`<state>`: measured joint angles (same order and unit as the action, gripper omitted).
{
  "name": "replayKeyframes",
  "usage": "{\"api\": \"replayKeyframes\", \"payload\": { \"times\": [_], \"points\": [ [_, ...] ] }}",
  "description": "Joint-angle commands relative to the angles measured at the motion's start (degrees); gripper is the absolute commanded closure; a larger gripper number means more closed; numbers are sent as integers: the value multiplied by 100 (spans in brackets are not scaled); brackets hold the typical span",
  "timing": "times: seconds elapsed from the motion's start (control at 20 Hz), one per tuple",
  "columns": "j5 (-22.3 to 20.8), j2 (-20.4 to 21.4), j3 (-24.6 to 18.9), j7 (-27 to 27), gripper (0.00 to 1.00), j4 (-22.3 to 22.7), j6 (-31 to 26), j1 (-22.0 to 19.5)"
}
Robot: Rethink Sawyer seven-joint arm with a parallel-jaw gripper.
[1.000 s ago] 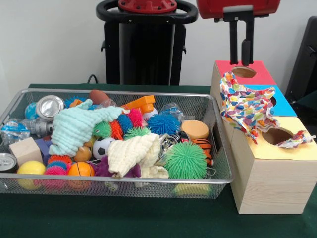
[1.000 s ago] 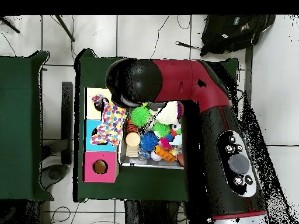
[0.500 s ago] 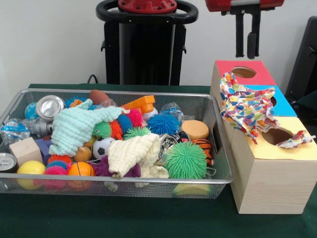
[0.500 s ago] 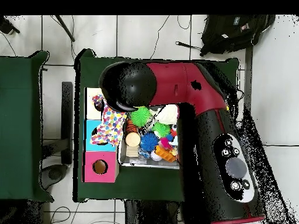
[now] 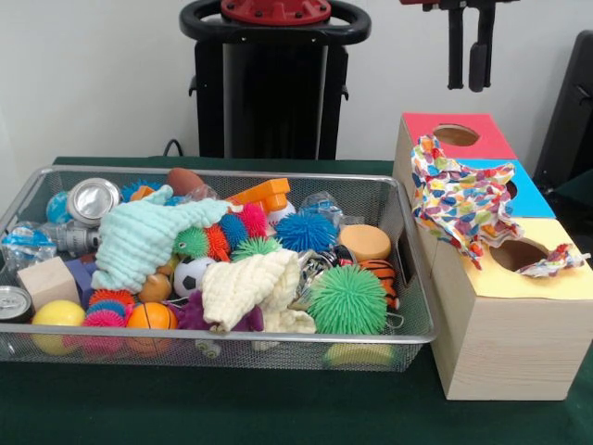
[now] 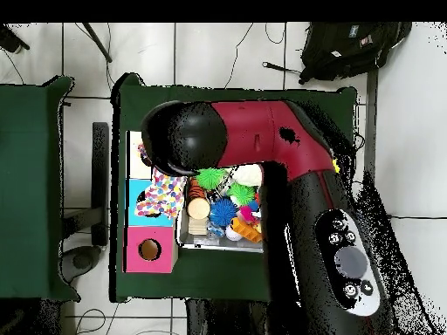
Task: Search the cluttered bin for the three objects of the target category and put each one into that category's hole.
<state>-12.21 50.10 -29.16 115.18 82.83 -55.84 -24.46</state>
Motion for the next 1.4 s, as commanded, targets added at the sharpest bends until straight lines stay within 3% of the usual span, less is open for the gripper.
{"api": "replayKeyframes", "payload": {
  "times": [0.05, 0.4, 0.7, 1.4],
  "points": [
    [-227, 18, -298, -1300, 100, 759, -487, -161],
    [-328, -33, -295, -1242, 100, 689, -496, -153],
    [-592, -212, -210, -1042, 100, 875, 110, -113],
    [-725, -437, -335, -1041, 100, 921, 279, -295]
  ]
}}
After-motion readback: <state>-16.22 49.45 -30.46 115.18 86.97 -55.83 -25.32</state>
